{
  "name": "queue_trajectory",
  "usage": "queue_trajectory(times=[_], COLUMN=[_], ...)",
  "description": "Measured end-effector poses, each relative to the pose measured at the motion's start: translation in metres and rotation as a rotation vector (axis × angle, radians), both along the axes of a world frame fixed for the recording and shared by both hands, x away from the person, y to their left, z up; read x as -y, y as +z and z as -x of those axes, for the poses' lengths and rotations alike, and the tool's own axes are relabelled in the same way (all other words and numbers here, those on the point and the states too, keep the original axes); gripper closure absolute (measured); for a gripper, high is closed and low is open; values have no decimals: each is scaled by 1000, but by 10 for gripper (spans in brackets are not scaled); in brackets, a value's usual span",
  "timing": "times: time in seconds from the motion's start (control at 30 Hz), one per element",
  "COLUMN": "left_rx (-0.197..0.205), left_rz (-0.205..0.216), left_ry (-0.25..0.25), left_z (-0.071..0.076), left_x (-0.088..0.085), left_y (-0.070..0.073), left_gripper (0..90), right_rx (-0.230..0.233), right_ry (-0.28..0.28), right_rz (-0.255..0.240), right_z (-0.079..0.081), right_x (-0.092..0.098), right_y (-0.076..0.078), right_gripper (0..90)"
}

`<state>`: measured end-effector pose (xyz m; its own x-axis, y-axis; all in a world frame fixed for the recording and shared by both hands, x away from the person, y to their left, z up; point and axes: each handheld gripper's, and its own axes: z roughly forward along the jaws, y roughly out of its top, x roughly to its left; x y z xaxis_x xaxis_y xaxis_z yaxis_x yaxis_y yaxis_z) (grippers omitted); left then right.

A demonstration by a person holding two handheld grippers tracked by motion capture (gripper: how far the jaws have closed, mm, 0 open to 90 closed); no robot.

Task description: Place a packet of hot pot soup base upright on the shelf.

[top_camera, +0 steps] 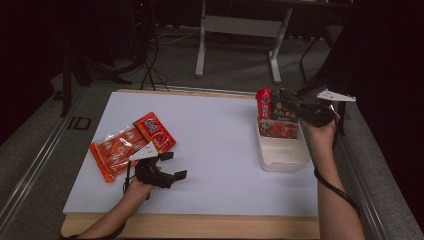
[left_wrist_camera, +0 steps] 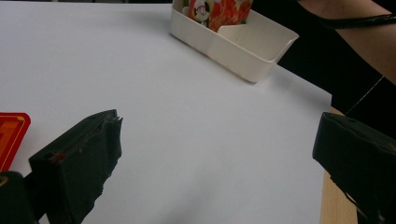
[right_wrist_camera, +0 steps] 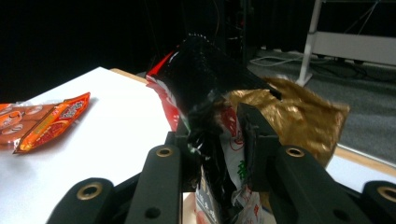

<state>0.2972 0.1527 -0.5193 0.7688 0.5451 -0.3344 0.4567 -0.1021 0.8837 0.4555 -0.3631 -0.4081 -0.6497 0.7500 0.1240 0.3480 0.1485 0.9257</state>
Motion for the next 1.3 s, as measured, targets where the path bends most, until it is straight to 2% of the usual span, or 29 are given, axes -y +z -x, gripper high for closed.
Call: queue_trajectory(times=[0.03, 0.07, 0.1, 0.2, 0.3, 0.4, 0.43, 0.5, 0.53, 0.6, 0.63, 0.7, 0.77, 0.83, 0.87, 0.9, 1.0, 1.07, 1.13, 1.27, 1.3], left_rx=[0, 0, 0, -1, 3, 20, 30, 38, 38, 47, 50, 43, 23, -38, -44, -33, -16, -7, 8, 9, 11], left_rz=[0, 0, 0, -1, -7, -33, -56, -65, -72, -73, -73, -70, -55, -21, -17, -15, -44, -48, -56, -68, -79], left_ry=[0, 0, 2, 1, 0, 7, 17, 23, 24, 26, 27, 24, 16, -31, -39, -39, -33, -25, -25, -31, -37], left_z=[0, 0, 0, -1, -1, 0, -1, -1, -2, -1, -1, -1, -2, -3, -3, -3, -4, -4, -5, -5, -5], left_x=[0, 0, 0, 0, 1, 1, 0, 0, 0, -1, -1, -1, -1, -1, -1, -2, -4, -7, -10, -13, -13], left_y=[0, 0, 0, -1, 0, 0, 0, 0, 1, 1, 1, 2, 2, 2, 2, 3, 8, 11, 14, 18, 19], left_gripper=[14, 14, 14, 14, 14, 14, 14, 14, 14, 14, 14, 14, 14, 14, 14, 14, 14, 14, 14, 20, 20], right_rx=[-29, -29, -33, -36, -42, -64, -71, -76, -72, -66, -49, -31, -4, 41, 56, 61, 66, 72, 76, 82, 87], right_ry=[-3, -3, -15, -36, -45, -66, -74, -85, -102, -115, -139, -155, -171, -184, -181, -173, -163, -144, -116, -82, -46], right_rz=[-1, -1, -36, -39, -27, -4, -4, -4, -4, -1, 8, 12, 18, 18, 5, -15, -37, -33, -52, -56, -53], right_z=[-1, -1, 1, 4, 6, 9, 11, 12, 17, 20, 26, 30, 38, 48, 52, 56, 67, 76, 85, 97, 103], right_x=[3, 3, 11, 18, 21, 22, 21, 22, 22, 22, 22, 22, 23, 23, 24, 24, 19, 12, 5, -8, -16], right_y=[-9, -9, -15, -20, -21, -19, -17, -15, -11, -8, -2, 1, 9, 18, 21, 23, 27, 28, 29, 28, 25], right_gripper=[706, 706, 704, 703, 700, 617, 599, 575, 499, 468, 409, 390, 356, 297, 269, 233, 135, 121, 117, 114, 115])
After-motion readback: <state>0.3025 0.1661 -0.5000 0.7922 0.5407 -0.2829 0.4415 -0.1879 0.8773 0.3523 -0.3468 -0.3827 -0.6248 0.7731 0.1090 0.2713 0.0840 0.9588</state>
